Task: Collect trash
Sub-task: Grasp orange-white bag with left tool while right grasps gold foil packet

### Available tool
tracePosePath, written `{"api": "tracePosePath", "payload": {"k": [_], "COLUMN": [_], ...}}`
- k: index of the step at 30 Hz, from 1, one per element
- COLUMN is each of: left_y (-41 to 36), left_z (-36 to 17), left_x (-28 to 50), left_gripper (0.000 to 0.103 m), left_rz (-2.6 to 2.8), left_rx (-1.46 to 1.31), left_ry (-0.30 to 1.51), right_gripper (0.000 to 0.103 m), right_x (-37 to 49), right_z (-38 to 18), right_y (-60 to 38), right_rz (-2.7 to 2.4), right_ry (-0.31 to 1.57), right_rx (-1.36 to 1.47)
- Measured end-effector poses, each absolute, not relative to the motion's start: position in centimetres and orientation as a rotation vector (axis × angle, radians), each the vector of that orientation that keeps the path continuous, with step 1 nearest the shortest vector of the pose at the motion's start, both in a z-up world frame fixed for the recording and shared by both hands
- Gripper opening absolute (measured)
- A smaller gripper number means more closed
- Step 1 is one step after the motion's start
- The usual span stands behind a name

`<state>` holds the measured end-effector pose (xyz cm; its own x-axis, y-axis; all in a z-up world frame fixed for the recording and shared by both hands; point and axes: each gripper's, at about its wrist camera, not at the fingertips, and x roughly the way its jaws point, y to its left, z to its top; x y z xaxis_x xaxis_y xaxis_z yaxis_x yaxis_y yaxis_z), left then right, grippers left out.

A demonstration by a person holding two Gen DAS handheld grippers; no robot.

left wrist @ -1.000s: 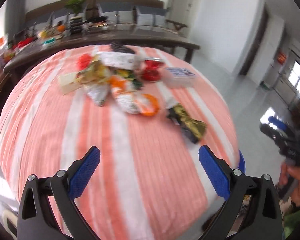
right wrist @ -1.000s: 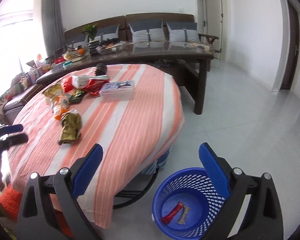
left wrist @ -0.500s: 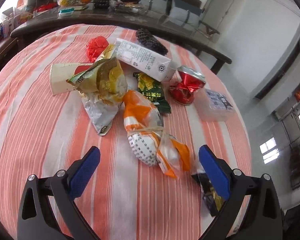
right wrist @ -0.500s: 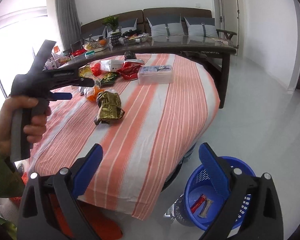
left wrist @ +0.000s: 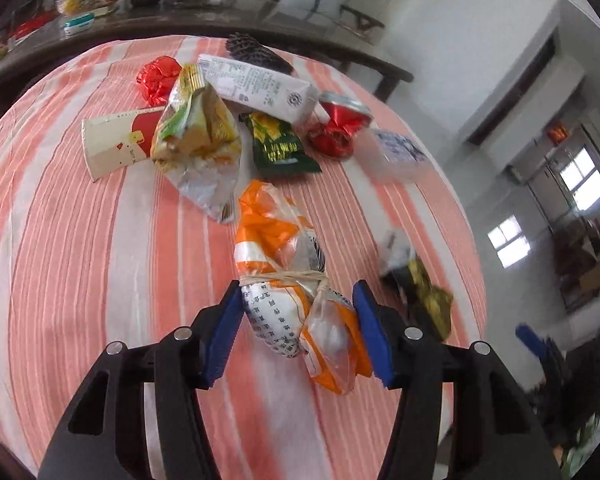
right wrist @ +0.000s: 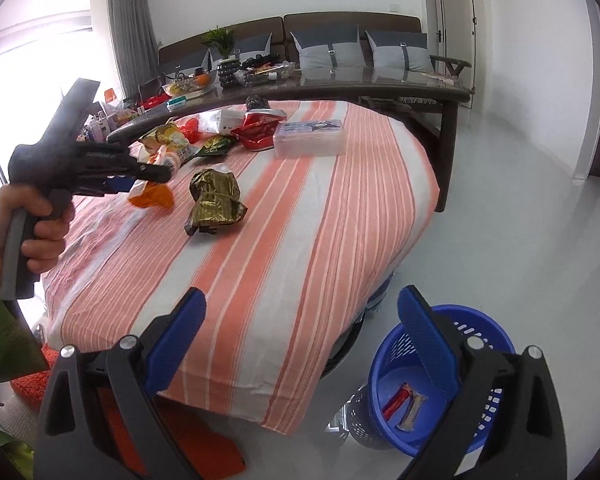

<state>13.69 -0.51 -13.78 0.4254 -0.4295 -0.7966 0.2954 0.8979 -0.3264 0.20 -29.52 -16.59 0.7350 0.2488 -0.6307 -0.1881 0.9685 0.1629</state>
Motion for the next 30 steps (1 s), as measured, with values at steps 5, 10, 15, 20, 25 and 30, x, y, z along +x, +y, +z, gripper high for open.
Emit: {"api": "tracePosePath", "payload": {"k": [5, 10, 15, 20, 25, 30], "left_y": [1.0, 0.9, 0.7, 3.4, 3.5, 2.0], "left_z": [-14.2, -14.0, -14.5, -14.0, -13.6, -13.9], "left_x": [11.2, 10.6, 10.4, 10.3, 10.2, 11.0], "left_gripper": [0.062, 0.083, 0.088, 0.089, 0.088, 0.087], "left_rz": [-0.553, -0.486, -0.419, -0.339, -0.407, -0.4], "left_rx": [-0.024, 0.008, 0.039, 0.039, 0.062, 0.128], "left_ry": [1.077, 1.042, 1.029, 1.006, 0.997, 0.995], "right_gripper": [0.094, 0.094, 0.076, 0.074, 0.083, 0.083], "right_x": [3.3, 8.2, 11.2, 10.9, 11.2, 12.6], "right_z": [-15.7, -15.5, -16.9, -16.6, -16.0, -15.6], "right_y": [-26.5, -22.6, -19.7, -18.6, -18.7, -18.2], "right_rz": [0.326, 0.372, 0.359, 0.376, 0.347, 0.326], "right_ry": [0.763, 0.868, 1.003, 1.024, 1.021, 1.046], "right_rx": [0.103, 0.033, -0.042, 0.008, 0.015, -0.046]}}
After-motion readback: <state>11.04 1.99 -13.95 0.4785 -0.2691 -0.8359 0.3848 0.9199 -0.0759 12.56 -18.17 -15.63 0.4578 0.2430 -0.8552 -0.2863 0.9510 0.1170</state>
